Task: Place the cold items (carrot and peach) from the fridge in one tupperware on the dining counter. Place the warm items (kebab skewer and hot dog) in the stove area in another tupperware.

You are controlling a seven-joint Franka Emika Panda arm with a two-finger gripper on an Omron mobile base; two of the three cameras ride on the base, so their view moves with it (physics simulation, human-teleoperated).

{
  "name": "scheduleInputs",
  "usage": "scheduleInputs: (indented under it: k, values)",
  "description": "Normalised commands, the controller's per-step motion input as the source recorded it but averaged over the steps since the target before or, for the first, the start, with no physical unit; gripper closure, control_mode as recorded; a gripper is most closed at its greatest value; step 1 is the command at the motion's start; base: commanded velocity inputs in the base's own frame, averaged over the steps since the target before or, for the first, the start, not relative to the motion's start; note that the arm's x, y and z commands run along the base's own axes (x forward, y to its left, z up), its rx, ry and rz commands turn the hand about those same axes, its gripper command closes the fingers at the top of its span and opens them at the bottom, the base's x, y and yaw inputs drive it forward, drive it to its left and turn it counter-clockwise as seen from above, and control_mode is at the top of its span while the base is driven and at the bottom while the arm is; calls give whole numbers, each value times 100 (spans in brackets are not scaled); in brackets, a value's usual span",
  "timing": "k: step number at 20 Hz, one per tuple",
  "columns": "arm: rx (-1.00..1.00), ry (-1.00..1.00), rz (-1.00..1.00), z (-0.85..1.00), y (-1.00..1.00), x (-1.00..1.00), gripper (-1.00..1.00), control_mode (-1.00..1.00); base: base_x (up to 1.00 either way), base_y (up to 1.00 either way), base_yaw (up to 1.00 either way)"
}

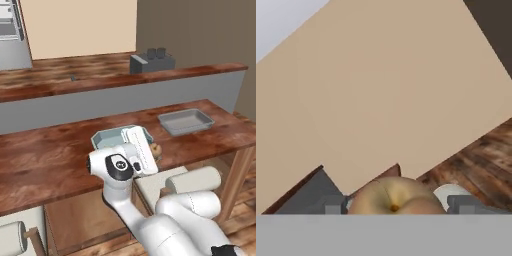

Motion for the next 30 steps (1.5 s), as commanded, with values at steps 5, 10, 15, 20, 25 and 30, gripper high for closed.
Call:
scheduleInputs:
  k: [5,10,15,20,25,30]
  values:
    - [16,19,18,72,-5,54,100,-100,0,0,0]
    - [22,21,55,3,-3,50,100,-100,0,0,0]
    - [31,25,70,-13,0,38,100,-100,0,0,0]
    - [34,26,68,-18,0,16,100,-100,0,0,0]
    - [27,34,42,-4,-18,3,100,-100,0,0,0]
    - [7,32,17,-6,-5,39,100,-100,0,0,0]
